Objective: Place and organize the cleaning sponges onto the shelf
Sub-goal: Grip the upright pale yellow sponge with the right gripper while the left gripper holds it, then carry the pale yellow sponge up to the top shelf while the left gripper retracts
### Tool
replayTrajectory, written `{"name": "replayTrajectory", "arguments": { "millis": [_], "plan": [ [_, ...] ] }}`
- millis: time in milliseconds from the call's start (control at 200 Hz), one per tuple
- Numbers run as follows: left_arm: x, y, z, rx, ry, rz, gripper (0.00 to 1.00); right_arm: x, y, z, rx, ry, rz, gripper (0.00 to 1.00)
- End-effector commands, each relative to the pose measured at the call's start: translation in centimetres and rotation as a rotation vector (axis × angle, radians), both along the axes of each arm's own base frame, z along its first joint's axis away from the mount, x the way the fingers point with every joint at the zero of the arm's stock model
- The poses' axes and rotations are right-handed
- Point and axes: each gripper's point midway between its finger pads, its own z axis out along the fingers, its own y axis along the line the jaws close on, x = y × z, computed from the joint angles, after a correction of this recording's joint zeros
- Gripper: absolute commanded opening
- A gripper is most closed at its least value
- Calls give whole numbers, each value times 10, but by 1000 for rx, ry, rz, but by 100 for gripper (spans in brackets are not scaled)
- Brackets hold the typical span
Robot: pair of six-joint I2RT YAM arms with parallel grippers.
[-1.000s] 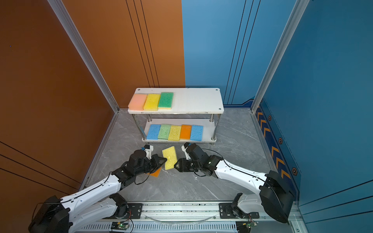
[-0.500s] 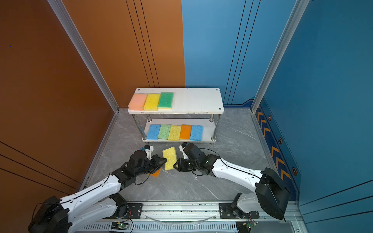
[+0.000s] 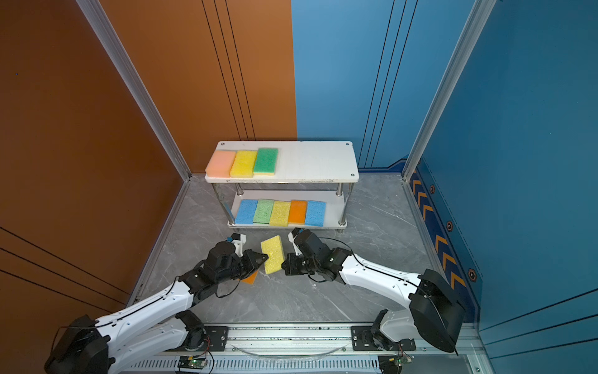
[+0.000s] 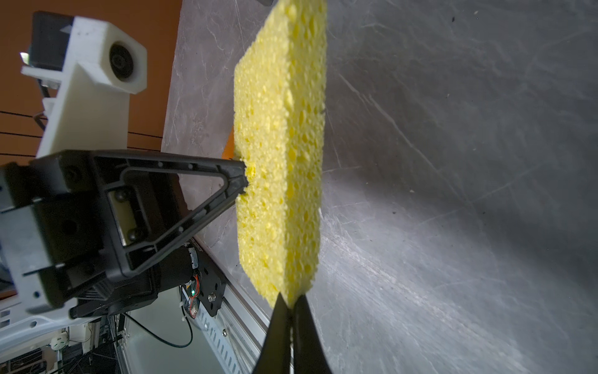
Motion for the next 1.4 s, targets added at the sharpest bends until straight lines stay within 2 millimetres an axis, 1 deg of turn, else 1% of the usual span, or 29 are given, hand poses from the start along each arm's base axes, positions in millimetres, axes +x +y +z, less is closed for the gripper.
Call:
{"name": "replayTrajectory", "arguments": {
  "millis": [0,170,280,405,486,576,636,656,706,756,896,1141,1266,1392],
  "plan": [
    [2,3,11,18,-28,-1,24,5,-3,8,-12,-43,-14,0],
    [2,12,15,17,-29,10,50,6,-6,9,-12,-46,-20,0],
    [1,21,21,15,-40,23,61,5,-8,11,-13,-48,-21,0],
    [3,37,30,7,-54,49,64,5,-12,14,-15,-53,-23,0],
    [3,47,34,1,-58,58,67,4,-14,20,-8,-63,-22,0],
    [4,58,39,-8,-63,68,67,2,-17,29,-2,-80,-17,0],
    [6,64,46,-19,-82,75,68,1,-21,35,-7,-93,-19,0],
    [3,67,42,-10,-56,76,68,1,-22,38,-7,-100,-19,0],
    [3,71,45,-14,-57,76,70,0,-25,44,-12,-113,-18,0],
    [4,75,49,-12,-61,75,70,-1,-28,53,-10,-128,-15,0],
    [5,87,57,3,-60,64,72,-4,-36,85,8,-186,-9,0],
    [10,106,74,-1,-68,53,73,-10,-47,155,93,-306,0,0],
    [14,114,81,3,-78,49,75,-7,-54,193,129,-366,-2,0],
    [17,120,88,10,-95,39,76,2,-59,230,162,-421,-7,0]
  ]
}}
